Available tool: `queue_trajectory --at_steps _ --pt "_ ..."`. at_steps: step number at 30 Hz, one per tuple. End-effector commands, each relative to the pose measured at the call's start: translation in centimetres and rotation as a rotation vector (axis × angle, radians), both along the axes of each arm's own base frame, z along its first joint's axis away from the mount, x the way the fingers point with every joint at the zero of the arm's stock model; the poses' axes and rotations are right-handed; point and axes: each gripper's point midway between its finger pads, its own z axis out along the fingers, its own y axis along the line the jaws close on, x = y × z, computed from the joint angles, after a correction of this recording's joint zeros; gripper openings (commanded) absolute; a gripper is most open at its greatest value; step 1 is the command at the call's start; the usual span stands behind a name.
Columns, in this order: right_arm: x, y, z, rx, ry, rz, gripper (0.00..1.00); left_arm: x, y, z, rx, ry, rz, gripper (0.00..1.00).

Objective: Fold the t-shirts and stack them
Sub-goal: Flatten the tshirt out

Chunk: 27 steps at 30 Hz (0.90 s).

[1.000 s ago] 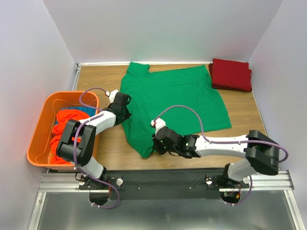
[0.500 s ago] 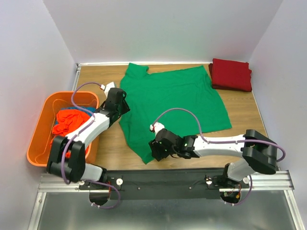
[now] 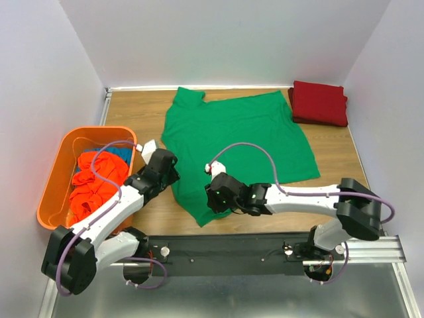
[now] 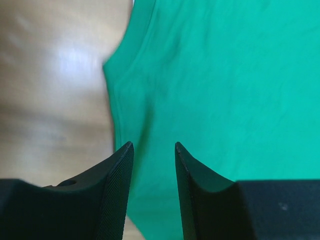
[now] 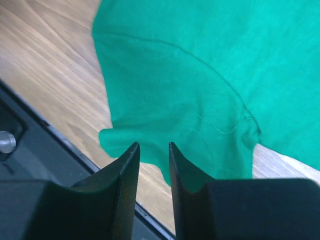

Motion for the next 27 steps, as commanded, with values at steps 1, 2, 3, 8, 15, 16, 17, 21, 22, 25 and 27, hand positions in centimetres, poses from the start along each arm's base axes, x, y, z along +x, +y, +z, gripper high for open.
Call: queue_trajectory --at_steps 1,2,3,8,15,16,17,21,22,25,27 --pt "-0.3 0.9 -2.0 -0.036 0.037 -0.004 0.34 -2.5 0.0 -1.6 -0.018 0.054 0.076 0.46" --pt "-0.4 1.0 -2.5 -0.043 0.046 0.000 0.34 -2.8 -0.1 -1.7 -0.022 0.060 0.083 0.46" --pt "-0.5 1.1 -2.8 -0.044 0.050 0.005 0.34 -3.7 -0.4 -2.2 -0.012 0.081 0.072 0.46" --pt "-1.1 0.1 -6.4 -0.116 0.092 0.000 0.34 -5.3 -1.0 -3.4 -0.019 0.130 0.078 0.46" --pt "-2.3 -1.5 -9.0 -0.167 0.143 0.013 0.38 -7.2 -1.5 -4.8 -0.028 0.197 0.052 0.47" --pt "-2.4 -1.7 -9.0 -0.166 0.145 0.015 0.41 -7.4 -1.6 -4.9 -0.032 0.201 0.045 0.47" --pt "-2.4 -1.7 -8.8 -0.161 0.141 0.015 0.44 -7.5 -1.8 -4.8 -0.041 0.201 0.041 0.47" --pt "-2.3 -1.4 -7.8 -0.134 0.128 0.019 0.47 -7.8 -2.0 -4.9 -0.046 0.216 0.033 0.48" --pt "-2.4 -1.2 -7.3 -0.119 0.128 0.027 0.47 -7.8 -1.9 -4.9 -0.047 0.217 0.039 0.49" --pt "-2.5 -1.0 -6.6 -0.100 0.123 0.044 0.49 -7.9 -1.8 -5.5 -0.026 0.242 0.047 0.50" --pt "-2.4 -1.1 -6.5 -0.098 0.116 0.041 0.49 -7.9 -1.9 -6.0 -0.018 0.256 0.048 0.50"
